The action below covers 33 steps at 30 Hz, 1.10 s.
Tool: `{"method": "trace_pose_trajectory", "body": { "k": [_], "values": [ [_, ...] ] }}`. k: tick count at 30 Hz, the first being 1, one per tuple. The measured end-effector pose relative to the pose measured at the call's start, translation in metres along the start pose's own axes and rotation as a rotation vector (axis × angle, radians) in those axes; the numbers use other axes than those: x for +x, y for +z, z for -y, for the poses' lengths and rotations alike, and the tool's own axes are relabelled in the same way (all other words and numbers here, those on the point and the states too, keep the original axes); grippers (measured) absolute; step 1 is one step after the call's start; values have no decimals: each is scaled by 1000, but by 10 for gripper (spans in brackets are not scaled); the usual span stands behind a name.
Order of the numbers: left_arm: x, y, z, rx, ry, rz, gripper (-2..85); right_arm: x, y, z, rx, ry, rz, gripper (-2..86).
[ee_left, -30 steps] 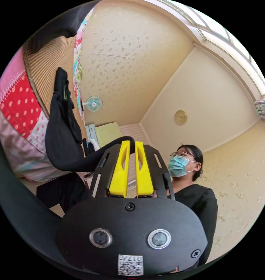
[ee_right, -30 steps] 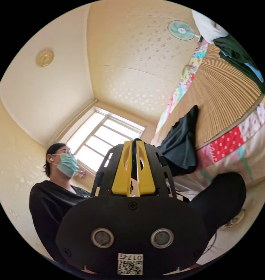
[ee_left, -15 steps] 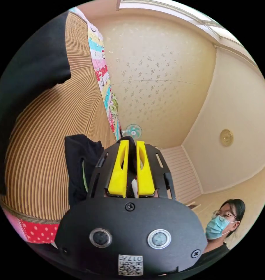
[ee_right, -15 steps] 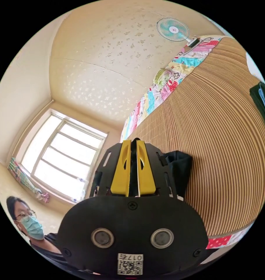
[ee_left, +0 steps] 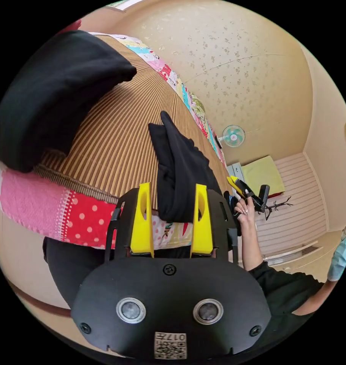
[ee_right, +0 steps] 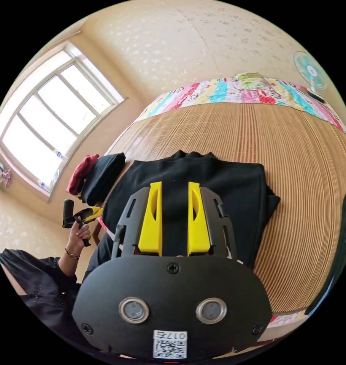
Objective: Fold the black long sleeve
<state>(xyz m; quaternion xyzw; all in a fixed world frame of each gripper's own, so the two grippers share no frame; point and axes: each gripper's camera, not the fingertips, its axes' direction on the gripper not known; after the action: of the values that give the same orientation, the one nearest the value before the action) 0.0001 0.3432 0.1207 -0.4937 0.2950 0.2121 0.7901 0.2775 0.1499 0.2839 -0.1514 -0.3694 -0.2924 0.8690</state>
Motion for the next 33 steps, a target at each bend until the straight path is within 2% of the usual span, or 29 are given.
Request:
{"method": "trace_pose_trajectory", "body": {
  "k": [3,6,12,17,21,24,26,28,33],
  "values": [
    [11,21,-28,-47,-36,55,141,-77,47,22,-135,-146,96,118],
    [9,31,-45,-18,-111,36,120,-155,88,48,-242,-259,170,124],
    [12,47,-56,-20,-195,-49,70,-252,192,86,-521,-286,86,162],
    [94,31,-63,122,4,43,57,-291,230,108,-673,-300,-41,205],
    [148,43,-65,165,125,78,54,-309,249,121,-807,-361,-149,218],
    [183,60,-66,165,188,73,53,-319,276,113,-960,-493,-378,191],
    [204,70,-70,159,233,73,60,-314,287,99,-1053,-610,-513,134],
    [210,69,-77,166,267,53,68,-301,269,103,-998,-641,-541,113],
    [188,56,-92,182,332,-252,109,-203,135,137,-685,-490,-92,102]
  ]
}}
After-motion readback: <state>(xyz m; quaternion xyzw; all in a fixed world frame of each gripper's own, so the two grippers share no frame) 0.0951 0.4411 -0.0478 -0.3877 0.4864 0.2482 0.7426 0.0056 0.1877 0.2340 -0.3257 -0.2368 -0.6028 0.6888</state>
